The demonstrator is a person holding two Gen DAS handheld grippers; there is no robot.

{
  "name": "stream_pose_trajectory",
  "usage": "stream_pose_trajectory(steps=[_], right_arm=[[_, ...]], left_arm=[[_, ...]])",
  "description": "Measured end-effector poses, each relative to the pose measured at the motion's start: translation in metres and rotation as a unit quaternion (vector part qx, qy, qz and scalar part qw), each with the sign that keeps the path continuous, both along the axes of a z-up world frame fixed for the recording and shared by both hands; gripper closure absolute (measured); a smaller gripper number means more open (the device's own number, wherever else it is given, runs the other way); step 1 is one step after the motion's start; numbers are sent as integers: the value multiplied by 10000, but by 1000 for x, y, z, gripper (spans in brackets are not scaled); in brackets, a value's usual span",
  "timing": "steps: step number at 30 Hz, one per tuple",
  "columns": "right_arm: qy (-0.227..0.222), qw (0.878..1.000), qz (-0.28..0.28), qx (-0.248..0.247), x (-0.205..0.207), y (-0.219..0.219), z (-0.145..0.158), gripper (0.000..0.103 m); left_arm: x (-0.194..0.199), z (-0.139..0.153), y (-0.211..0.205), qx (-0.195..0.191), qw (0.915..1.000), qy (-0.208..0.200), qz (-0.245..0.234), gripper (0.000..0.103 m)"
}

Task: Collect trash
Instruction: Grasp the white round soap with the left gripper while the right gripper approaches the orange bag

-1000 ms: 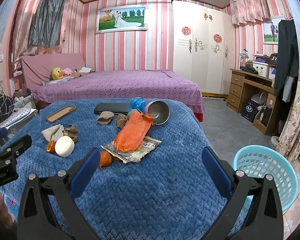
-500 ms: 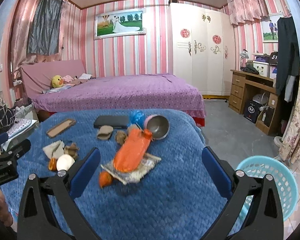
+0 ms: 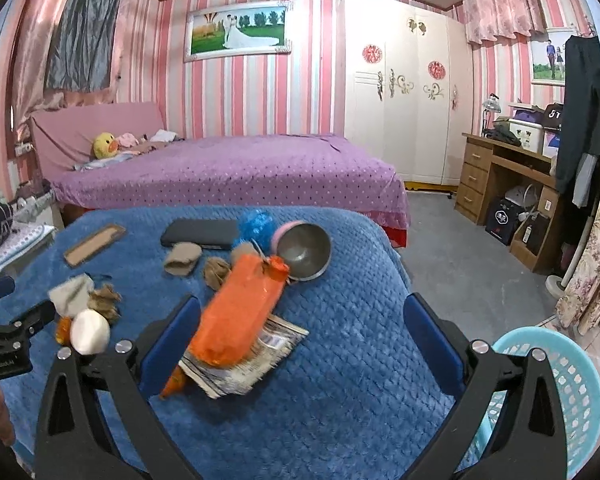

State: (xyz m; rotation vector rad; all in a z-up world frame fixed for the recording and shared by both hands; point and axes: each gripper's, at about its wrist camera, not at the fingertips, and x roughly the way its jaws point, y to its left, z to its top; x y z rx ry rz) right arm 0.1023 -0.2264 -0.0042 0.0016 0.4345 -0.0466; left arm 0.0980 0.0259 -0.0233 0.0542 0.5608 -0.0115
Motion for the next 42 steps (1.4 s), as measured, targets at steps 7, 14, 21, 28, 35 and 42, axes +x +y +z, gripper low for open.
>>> stream_pose_trajectory(steps=[7, 14, 21, 28, 35, 42], right_arm=[[263, 9995, 106, 129, 13, -16, -24, 4], [372, 9991, -222, 1, 17, -28, -31, 4], [528, 9979, -355, 152, 21, -37, -34, 4], [607, 9975, -339, 102, 25, -34, -39, 4], [637, 9978, -193, 63, 28, -23, -40, 4], [669, 9976, 154, -3, 40, 6, -38, 4]], left_arm=[[23, -42, 7, -214, 9979, 613, 61, 5], [37, -58, 11, -378, 9950, 911, 183, 8], [49, -59, 0, -238, 9950, 946, 204, 22], [53, -60, -15, 91, 9951, 978, 78, 42], [53, -60, -16, 177, 9947, 1010, 104, 41], [40, -35, -9, -223, 9957, 884, -166, 90]])
